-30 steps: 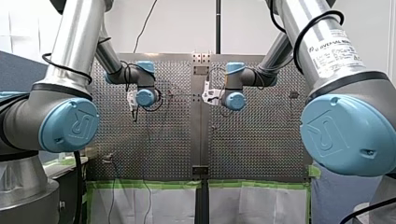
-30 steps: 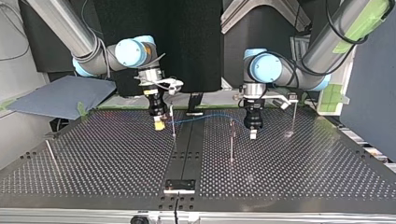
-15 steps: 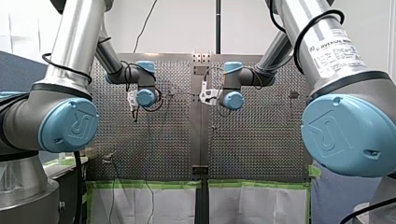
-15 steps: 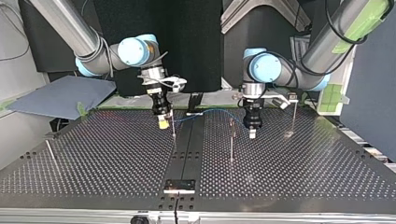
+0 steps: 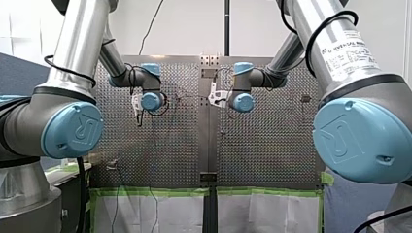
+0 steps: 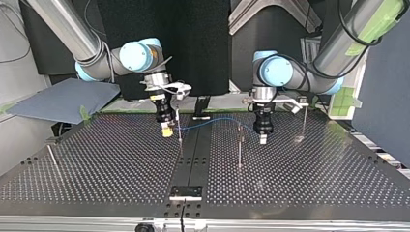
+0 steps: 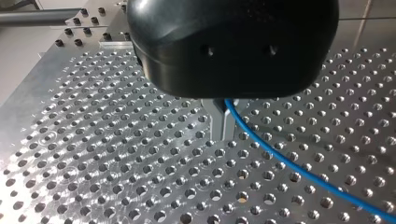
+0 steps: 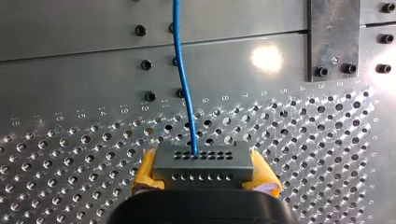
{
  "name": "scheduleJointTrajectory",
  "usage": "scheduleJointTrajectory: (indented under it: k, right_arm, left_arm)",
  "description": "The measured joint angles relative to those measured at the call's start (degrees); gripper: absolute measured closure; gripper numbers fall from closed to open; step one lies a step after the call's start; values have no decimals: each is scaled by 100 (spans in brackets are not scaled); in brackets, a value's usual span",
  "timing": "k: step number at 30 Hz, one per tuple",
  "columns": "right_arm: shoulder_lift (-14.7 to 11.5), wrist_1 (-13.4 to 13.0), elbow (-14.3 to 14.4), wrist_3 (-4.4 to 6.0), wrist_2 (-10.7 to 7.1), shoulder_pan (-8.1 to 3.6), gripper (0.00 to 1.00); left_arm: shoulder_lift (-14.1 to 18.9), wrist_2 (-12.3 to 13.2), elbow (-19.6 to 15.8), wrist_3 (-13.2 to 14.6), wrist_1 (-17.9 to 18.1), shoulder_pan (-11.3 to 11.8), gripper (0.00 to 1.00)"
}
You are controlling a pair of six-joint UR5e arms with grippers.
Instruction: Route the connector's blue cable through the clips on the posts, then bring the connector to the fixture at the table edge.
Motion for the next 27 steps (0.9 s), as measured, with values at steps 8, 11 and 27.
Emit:
scheduleJointTrajectory:
  k: [8,11,27]
  right_arm:
    - [0,19,-62,24,81,-45,100]
    - [0,25,-81,26,95,-46,100]
    - [7,28,-97,26,120,-273,100]
  left_arm:
    - [-2,23,84,9,-80,16,100]
    - [-4,36,101,20,-106,17,100]
    - [-2,63,113,26,-125,42,100]
